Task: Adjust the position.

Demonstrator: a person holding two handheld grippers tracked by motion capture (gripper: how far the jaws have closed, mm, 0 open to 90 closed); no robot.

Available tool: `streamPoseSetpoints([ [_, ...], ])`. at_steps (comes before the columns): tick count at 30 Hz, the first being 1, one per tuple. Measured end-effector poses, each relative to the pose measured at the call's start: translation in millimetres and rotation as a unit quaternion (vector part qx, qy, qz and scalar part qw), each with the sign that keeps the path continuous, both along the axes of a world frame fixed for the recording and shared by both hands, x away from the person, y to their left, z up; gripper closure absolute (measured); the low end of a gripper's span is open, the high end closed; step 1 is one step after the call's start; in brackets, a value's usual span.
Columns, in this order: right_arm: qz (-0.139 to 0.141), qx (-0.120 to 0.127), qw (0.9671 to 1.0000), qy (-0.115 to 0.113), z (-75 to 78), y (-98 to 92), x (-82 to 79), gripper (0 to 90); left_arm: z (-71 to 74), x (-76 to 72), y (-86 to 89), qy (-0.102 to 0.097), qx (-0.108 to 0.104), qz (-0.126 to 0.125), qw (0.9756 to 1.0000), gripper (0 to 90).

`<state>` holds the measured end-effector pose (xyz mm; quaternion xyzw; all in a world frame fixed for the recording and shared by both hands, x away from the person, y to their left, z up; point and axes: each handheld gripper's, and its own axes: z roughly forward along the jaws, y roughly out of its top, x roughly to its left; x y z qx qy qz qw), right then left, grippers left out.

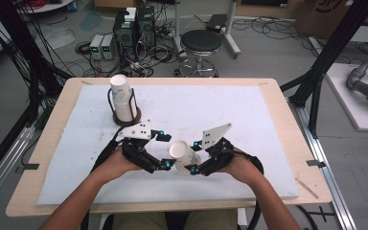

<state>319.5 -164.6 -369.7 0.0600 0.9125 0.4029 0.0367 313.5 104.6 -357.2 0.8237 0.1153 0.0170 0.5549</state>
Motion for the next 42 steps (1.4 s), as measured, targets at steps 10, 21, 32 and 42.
streamPoseSetpoints([
  [10, 0.027, -0.073, 0.9969, -0.007, 13.3, 13.0, 3.0, 36.6, -0.9, 0.3, -0.4, 0.003, 0.014, -0.007, 0.9999, 15.9],
  [21, 0.058, -0.143, 0.9881, -0.004, 23.6, 32.6, 4.6, 36.3, -4.6, -0.3, -6.9, 0.007, 0.038, -0.022, 0.9990, 18.2],
  [32, 0.067, -0.179, 0.9816, 0.004, 18.9, 40.6, 2.7, 36.1, -9.4, 1.4, -13.6, 0.021, 0.065, -0.044, 0.9967, 34.1],
  [42, 0.055, -0.169, 0.9840, 0.010, 14.2, 39.1, 2.5, 26.4, -9.4, 0.9, -13.4, 0.008, 0.068, -0.043, 0.9967, 36.5],
])
